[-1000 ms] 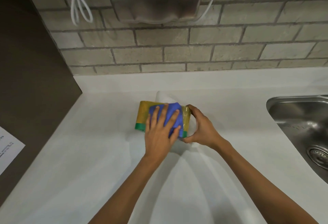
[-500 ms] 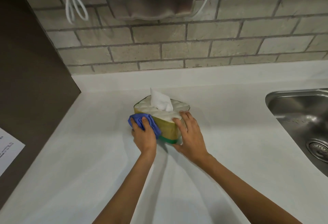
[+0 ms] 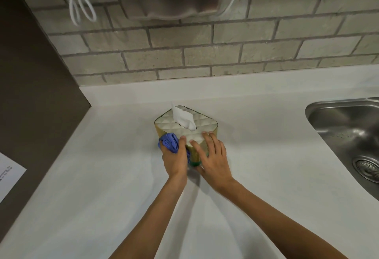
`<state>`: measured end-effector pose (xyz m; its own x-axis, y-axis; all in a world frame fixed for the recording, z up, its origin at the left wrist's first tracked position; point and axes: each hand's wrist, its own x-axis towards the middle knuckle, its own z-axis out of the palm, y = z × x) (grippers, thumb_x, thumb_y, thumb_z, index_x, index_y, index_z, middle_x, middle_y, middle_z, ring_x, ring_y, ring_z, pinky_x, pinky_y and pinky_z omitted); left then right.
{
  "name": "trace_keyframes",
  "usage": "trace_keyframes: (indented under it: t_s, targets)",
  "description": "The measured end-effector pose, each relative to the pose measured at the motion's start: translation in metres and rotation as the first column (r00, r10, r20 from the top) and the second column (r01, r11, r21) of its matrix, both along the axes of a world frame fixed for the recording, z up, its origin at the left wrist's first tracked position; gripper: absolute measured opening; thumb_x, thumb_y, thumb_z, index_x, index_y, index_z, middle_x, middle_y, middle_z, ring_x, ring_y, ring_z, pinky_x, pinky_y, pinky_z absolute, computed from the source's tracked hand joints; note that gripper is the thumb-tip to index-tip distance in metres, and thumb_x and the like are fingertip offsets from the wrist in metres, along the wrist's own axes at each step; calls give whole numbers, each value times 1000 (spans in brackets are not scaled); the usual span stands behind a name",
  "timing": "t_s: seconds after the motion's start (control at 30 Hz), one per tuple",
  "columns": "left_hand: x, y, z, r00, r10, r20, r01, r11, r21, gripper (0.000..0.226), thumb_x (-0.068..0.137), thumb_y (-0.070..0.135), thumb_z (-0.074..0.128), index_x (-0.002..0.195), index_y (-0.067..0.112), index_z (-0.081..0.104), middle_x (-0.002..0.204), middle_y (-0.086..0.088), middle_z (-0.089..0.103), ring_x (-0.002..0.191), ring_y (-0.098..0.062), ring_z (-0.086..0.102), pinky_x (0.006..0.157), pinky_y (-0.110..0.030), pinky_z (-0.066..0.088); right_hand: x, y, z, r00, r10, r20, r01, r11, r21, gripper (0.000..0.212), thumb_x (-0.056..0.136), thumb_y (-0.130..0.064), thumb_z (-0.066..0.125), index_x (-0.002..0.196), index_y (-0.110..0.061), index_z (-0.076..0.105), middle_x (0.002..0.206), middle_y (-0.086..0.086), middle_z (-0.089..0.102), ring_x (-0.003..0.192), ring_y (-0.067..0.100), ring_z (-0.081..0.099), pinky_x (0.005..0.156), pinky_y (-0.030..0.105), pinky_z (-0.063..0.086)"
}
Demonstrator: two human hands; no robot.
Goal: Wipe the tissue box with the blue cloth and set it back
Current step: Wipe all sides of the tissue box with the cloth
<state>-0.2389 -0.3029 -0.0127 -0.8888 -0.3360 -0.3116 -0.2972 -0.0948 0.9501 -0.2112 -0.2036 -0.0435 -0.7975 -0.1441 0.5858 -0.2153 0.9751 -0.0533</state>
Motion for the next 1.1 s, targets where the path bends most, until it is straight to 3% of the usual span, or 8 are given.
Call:
trace_keyframes:
  t_s: [0.2,0.33,0.43,0.53,0.73,0.8,0.97,1.1]
  targets:
    - [-6,-7,0,999,-37,20,38,998,-56,58,87,29,62,139,17,39,130,-8,57,110,-25,57,100,-36,46,8,-5,-4,995,93,-44,-96,993,-68,74,58,-20,83,120,-17,43,117,19,66,113,34,61,89,42,51]
    - [-14,-18,4,995,-87,44,91,991,-100,50,84,30,65,129,14,49,121,-10,62,104,-27,60,97,-43,50,7,11,6,992,114,-53,-126,904,-409,61,73,-35,69,126,-18,42,128,13,56,122,23,48,98,35,39]
    - [-25,-26,11,991,-126,49,133,974,-183,45,84,30,65,123,11,53,118,-14,64,106,-31,61,92,-43,52,-10,32,15,992,33,121,67,675,-735,65,82,-38,63,137,-16,36,138,7,46,125,21,45,102,37,39]
    - [-37,-31,17,987,-162,23,163,959,-233,37,87,26,62,118,7,56,115,-17,64,105,-34,61,92,-42,51,-29,42,20,917,202,343,247,389,-887,66,85,-40,60,141,-21,31,144,6,42,127,23,46,102,41,44]
    - [-26,-38,19,999,24,-38,-29,989,-145,14,96,17,42,84,18,50,74,-6,55,53,-5,57,45,-17,43,-26,33,15,889,312,335,210,372,-904,48,87,-28,60,131,-15,46,114,-4,60,113,19,58,91,28,49]
    - [-8,-39,10,997,68,-30,-70,994,-85,12,97,18,41,87,19,49,71,0,52,51,-2,54,42,-12,42,-18,26,16,897,316,310,196,344,-918,46,86,-23,62,129,-14,48,110,-5,60,108,17,59,90,30,51]
    - [17,-35,-2,994,98,39,-101,992,80,19,97,24,42,110,12,49,72,-5,52,61,-18,56,55,-26,46,12,-7,11,901,356,248,128,328,-936,39,84,-15,65,122,-13,53,103,-10,61,93,1,61,81,8,50]
    - [6,-32,6,990,131,58,-135,989,68,65,86,31,63,138,9,33,123,-22,58,109,-39,59,96,-49,49,22,-26,11,863,437,254,116,317,-941,40,85,-16,64,123,-14,53,105,-16,58,97,-5,57,81,0,43]
